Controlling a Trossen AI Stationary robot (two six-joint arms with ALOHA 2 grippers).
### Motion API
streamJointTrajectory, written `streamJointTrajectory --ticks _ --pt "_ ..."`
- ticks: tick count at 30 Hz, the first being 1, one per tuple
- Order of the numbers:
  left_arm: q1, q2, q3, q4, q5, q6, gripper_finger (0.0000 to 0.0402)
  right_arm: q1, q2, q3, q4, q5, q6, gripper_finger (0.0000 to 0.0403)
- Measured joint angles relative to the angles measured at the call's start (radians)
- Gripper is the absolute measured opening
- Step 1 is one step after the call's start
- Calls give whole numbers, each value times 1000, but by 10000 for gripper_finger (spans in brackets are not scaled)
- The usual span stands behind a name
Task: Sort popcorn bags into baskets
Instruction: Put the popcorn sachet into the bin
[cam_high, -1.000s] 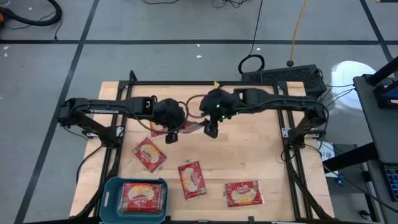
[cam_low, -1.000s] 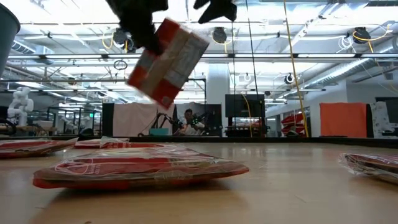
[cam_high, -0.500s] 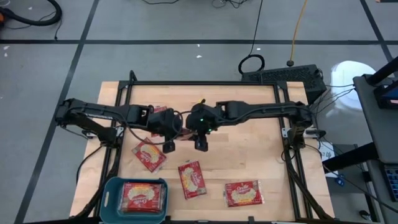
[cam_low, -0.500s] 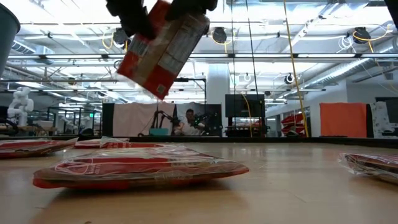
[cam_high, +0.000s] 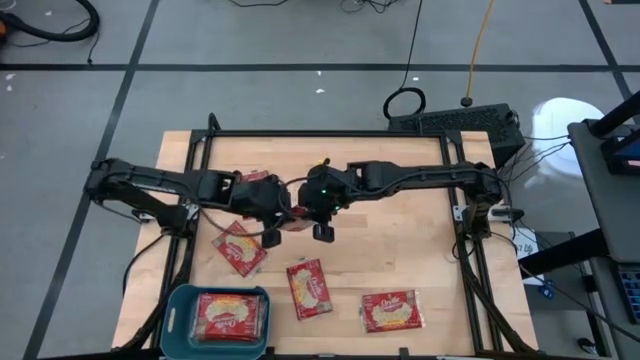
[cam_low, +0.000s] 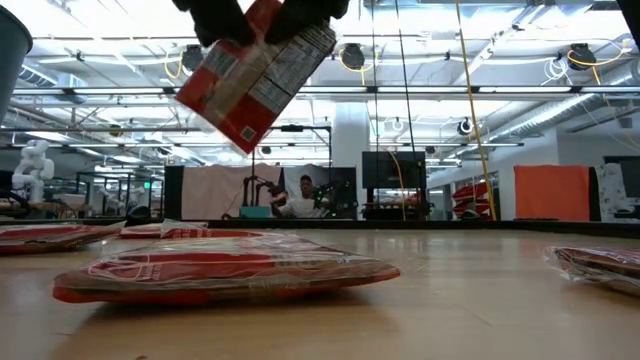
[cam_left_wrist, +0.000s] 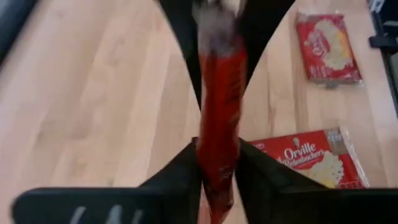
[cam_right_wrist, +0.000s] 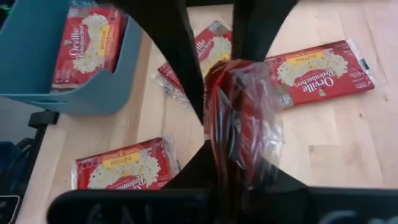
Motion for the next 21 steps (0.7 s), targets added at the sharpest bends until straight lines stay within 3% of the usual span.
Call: streamJointTrajectory --ticks 6,10,15,21 --pt "-41 -87 1 -1 -137 -38 196 -9 -42 -2 -56 -1 -13 12" --pt "-62 -148 1 2 -185 -66 235 -11 -74 -2 -56 9 -4 9" --pt "-73 -184 1 -4 -198 -109 243 7 -83 -2 90 27 54 11" --pt "-94 -191 1 -8 -171 -108 217 41 -85 -1 245 79 29 11"
